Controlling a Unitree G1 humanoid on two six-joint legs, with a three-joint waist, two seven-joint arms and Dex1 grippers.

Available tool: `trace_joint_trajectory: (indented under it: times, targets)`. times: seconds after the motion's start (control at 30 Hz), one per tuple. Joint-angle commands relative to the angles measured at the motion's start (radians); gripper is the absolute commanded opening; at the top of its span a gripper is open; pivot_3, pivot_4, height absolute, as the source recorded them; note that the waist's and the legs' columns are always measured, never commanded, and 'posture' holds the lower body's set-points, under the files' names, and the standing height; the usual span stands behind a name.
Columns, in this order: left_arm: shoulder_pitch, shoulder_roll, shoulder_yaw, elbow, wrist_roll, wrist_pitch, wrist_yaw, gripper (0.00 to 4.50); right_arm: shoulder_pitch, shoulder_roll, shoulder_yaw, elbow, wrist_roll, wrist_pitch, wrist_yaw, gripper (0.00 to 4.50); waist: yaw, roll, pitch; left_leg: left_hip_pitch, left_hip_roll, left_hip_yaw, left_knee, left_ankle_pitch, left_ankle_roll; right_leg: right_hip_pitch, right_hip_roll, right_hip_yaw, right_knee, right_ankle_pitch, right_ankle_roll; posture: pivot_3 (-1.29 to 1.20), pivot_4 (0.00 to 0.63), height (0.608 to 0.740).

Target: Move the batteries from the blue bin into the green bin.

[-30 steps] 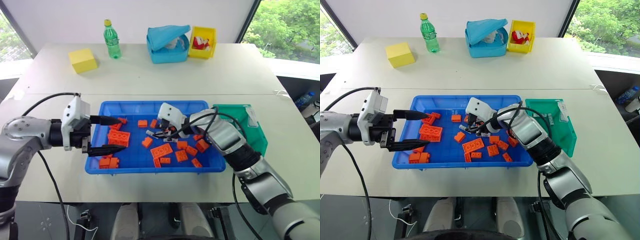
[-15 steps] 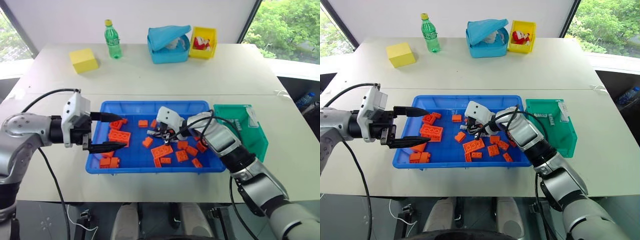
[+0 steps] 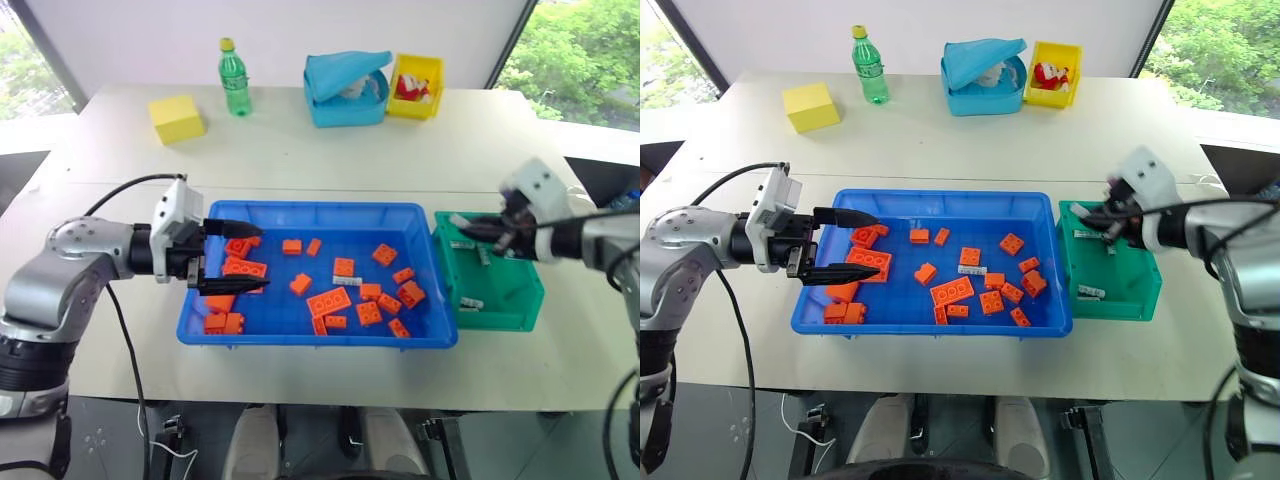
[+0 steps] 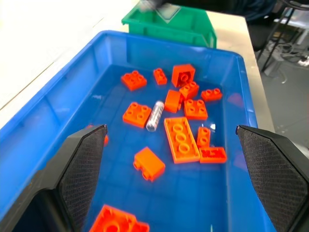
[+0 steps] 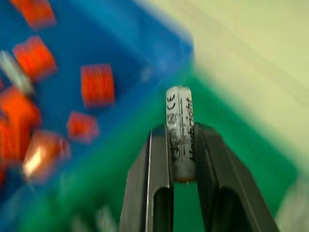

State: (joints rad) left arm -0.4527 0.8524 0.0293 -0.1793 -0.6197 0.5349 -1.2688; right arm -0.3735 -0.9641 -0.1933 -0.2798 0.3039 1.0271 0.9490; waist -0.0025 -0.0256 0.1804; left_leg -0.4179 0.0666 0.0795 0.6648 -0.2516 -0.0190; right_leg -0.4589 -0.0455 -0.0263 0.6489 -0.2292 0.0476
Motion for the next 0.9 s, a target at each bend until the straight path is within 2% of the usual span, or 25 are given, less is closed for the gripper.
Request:
trace_joint_trajectory:
  times: [0.03, 0.13, 0.2, 0.23, 0.33, 0.43, 0.63, 0.9]
  targets:
    - [-0.036, -0.002, 0.000, 0.015, 0.011, -0.026, -0.022, 4.50, 0.035, -0.020, -0.058, -0.036, 0.021, -0.038, -0.019, 0.09, -0.014, 0.000, 0.000, 0.001, 0.000, 0.000, 0.000, 0.000, 0.000, 0.001, 0.000, 0.000, 0.001, 0.000, 0.000, 0.00, 0.150, 0.736]
    - [-0.060, -0.005, -0.006, 0.041, 0.021, -0.034, -0.035, 4.50, 0.057, -0.026, -0.043, -0.024, 0.000, -0.095, -0.049, 1.51, -0.016, 0.000, 0.000, 0.004, 0.000, -0.001, 0.000, 0.000, 0.000, 0.004, 0.001, 0.000, 0.001, 0.000, 0.000, 0.00, 0.150, 0.736]
    - [-0.068, -0.008, -0.006, 0.047, 0.024, -0.036, -0.038, 4.50, 0.013, -0.016, -0.036, -0.025, 0.018, -0.104, -0.062, 2.57, -0.016, 0.000, 0.000, 0.005, 0.000, 0.000, -0.001, 0.000, 0.000, 0.004, 0.001, 0.001, 0.001, 0.000, 0.000, 0.00, 0.150, 0.736]
    - [-0.069, -0.009, -0.006, 0.048, 0.025, -0.036, -0.039, 4.50, -0.013, -0.011, -0.025, -0.030, 0.031, -0.111, -0.060, 2.91, -0.016, 0.000, 0.000, 0.005, 0.000, 0.000, -0.001, 0.000, 0.000, 0.004, 0.001, 0.001, 0.001, 0.000, 0.000, 0.00, 0.150, 0.736]
    - [-0.059, -0.010, -0.005, 0.034, 0.023, -0.031, -0.039, 4.50, -0.112, 0.017, 0.045, -0.058, 0.072, -0.112, -0.039, 2.91, -0.017, 0.000, 0.000, 0.005, 0.000, 0.000, -0.001, 0.000, 0.000, 0.004, 0.001, 0.001, 0.001, 0.000, 0.000, 0.00, 0.150, 0.736]
    - [-0.050, -0.011, -0.005, 0.015, 0.020, -0.025, -0.034, 4.50, -0.198, 0.075, 0.175, -0.087, 0.092, -0.110, -0.017, 2.91, -0.014, 0.000, 0.000, 0.005, 0.001, -0.001, -0.001, 0.000, 0.000, 0.004, 0.001, 0.000, 0.001, 0.000, 0.000, 0.00, 0.150, 0.736]
    - [-0.036, -0.004, 0.011, -0.011, 0.013, -0.009, -0.015, 4.50, -0.246, 0.200, 0.443, -0.052, 0.004, -0.151, -0.040, 2.91, -0.008, 0.000, 0.000, 0.004, 0.000, -0.001, -0.001, 0.000, 0.000, 0.004, 0.000, 0.000, 0.001, 0.000, 0.000, 0.00, 0.150, 0.736]
    - [0.031, 0.022, 0.062, -0.097, -0.022, 0.035, 0.029, 4.50, -0.216, 0.305, 0.538, 0.088, -0.058, -0.213, -0.078, 2.91, -0.009, 0.000, 0.000, 0.000, 0.000, -0.001, 0.001, 0.000, 0.000, 0.002, 0.000, 0.000, 0.001, 0.000, 0.000, 0.00, 0.150, 0.736]
